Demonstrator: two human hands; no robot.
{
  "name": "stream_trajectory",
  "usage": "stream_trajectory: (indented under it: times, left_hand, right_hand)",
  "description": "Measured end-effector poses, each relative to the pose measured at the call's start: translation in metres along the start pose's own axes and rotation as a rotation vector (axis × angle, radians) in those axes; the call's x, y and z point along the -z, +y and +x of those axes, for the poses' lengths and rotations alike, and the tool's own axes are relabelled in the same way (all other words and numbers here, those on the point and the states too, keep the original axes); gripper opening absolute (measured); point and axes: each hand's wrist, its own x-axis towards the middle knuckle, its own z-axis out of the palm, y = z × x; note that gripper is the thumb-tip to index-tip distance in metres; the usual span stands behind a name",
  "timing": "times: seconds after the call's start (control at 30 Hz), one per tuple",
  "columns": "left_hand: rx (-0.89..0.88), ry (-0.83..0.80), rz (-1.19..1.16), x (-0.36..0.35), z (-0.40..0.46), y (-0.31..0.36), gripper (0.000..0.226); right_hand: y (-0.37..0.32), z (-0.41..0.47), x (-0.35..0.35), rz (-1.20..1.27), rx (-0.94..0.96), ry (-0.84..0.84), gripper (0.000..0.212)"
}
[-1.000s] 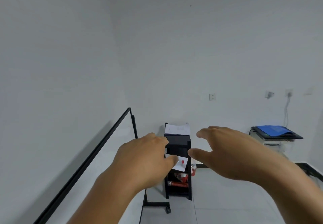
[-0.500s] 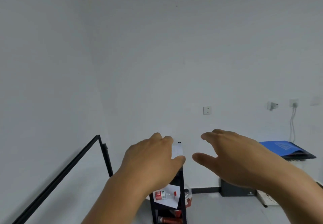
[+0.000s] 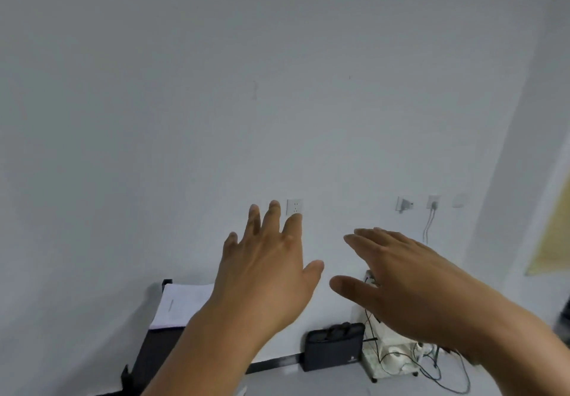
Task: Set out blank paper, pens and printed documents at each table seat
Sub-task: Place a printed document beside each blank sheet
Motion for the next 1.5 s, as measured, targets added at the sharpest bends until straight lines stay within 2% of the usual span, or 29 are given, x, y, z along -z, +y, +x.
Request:
stream_trajectory:
  times: [0.17,0.3,0.4,0.63,0.87,1.03,1.17,1.5]
  left_hand:
    - [-0.058,-0.005,-0.013,-0.019,0.095,-0.017,0.085]
    - [-0.055,-0.055,0.026,-0.036,0.146,-0.036,0.086]
    - [-0.012,-0.067,0.028,-0.049,0.188,-0.051,0.084]
    - [0.147,-0.113,0.107,-0.091,0.266,-0.081,0.078]
    - [0.410,-0.080,0.160,-0.128,0.345,-0.106,0.075]
    - [0.591,-0.087,0.204,-0.140,0.367,-0.134,0.071]
    - [0.720,-0.109,0.233,-0.148,0.376,-0.168,0.070]
    - [0.874,-0.117,0.233,-0.173,0.412,-0.273,0.069]
  right_hand:
    - [0.029,0.090,0.007,-0.032,-0.031,0.085,0.101]
    - [0.042,0.149,-0.005,0.001,-0.001,0.053,0.111]
    - [0.059,0.201,-0.022,0.009,0.034,0.072,0.103]
    - [0.100,0.329,-0.073,0.088,0.190,0.088,0.100]
    - [0.119,0.478,-0.119,0.178,0.471,0.008,0.101]
    - [0.102,0.553,-0.135,0.225,0.622,-0.024,0.097]
    - [0.067,0.604,-0.152,0.255,0.750,-0.051,0.103]
    - [-0.019,0.709,-0.185,0.226,0.870,-0.136,0.092]
